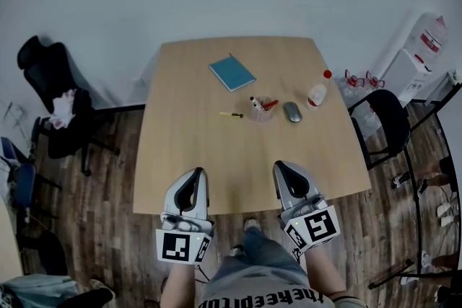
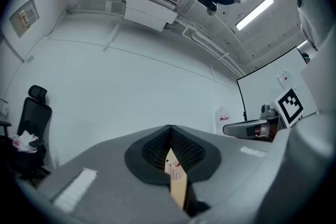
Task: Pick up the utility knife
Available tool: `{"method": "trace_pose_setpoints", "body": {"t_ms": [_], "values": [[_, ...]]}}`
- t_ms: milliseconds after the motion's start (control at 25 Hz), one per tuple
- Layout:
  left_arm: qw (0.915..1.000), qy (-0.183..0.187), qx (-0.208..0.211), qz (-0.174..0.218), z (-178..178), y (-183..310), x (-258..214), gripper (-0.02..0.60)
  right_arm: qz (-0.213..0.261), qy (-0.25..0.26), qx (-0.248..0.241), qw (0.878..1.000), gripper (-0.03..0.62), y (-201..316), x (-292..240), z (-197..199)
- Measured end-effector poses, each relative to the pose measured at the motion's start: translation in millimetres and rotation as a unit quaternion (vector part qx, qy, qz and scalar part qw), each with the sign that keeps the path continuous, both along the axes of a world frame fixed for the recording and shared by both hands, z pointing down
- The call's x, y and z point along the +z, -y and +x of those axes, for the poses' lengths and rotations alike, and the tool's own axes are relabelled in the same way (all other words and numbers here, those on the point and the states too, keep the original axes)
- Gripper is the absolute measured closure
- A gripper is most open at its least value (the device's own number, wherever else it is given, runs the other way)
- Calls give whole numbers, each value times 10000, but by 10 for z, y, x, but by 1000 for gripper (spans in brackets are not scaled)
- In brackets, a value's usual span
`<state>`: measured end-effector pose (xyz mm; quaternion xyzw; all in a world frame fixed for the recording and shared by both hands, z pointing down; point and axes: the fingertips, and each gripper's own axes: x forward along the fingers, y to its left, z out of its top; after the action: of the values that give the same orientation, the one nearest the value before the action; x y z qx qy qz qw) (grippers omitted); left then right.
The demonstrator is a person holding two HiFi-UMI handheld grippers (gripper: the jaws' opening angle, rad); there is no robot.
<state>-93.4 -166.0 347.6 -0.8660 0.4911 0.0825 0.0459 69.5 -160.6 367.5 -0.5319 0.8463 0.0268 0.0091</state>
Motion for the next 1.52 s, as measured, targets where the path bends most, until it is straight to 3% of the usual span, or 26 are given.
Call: {"method": "trace_pose_setpoints", "body": {"t_ms": [400, 1000, 1240, 1520], "values": [[9997, -17, -240, 8, 88, 477, -18, 561, -1048, -235, -520, 9929, 591, 903, 503, -49], [9949, 22, -957, -317, -133, 924, 178, 561, -2548, -844, -889, 9592, 589, 1946, 1533, -179], [9907, 29, -1287, -450, -265, 988, 251, 561, -2867, -1309, -1064, 9431, 565, 2310, 1957, -314], [9847, 78, -1648, -564, -437, 1035, 278, 561, -3070, -1675, -877, 9327, 522, 2694, 2334, -355]]}}
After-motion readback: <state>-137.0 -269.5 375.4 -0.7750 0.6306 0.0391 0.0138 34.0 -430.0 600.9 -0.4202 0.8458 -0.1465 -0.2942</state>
